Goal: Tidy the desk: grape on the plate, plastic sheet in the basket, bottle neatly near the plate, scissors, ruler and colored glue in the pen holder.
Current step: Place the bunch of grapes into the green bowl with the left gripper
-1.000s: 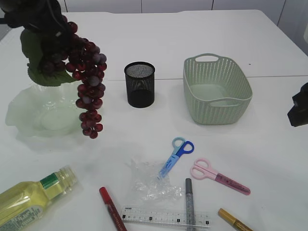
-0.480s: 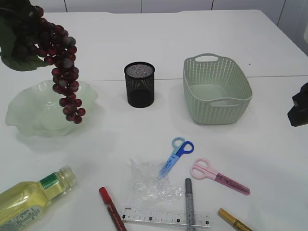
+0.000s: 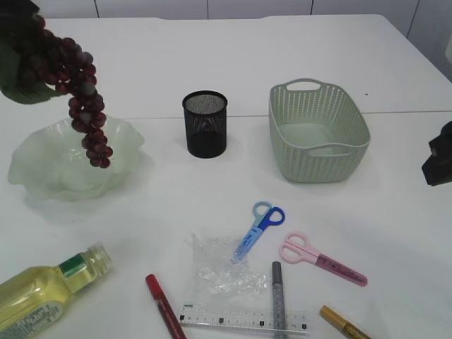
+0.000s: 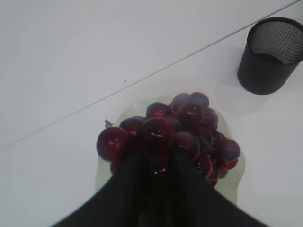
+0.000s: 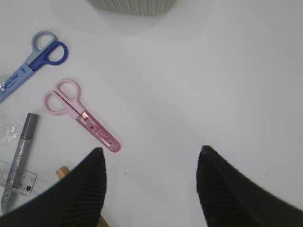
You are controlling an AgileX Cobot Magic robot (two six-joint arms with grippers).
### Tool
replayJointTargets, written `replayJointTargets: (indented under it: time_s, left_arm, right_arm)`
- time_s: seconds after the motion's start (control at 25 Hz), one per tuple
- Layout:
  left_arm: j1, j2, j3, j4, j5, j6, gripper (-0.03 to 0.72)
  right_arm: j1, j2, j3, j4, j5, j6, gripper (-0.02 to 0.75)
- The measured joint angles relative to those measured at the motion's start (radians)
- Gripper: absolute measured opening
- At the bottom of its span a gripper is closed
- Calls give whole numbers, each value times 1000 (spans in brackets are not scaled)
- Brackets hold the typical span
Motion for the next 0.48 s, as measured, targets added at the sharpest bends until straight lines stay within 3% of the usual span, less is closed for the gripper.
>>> replayJointTargets:
  time_s: [0.48]
  left_arm:
    - [50, 215, 0, -77, -56, -2, 145]
  right_arm:
    - [0, 0, 0, 0, 0, 0, 445]
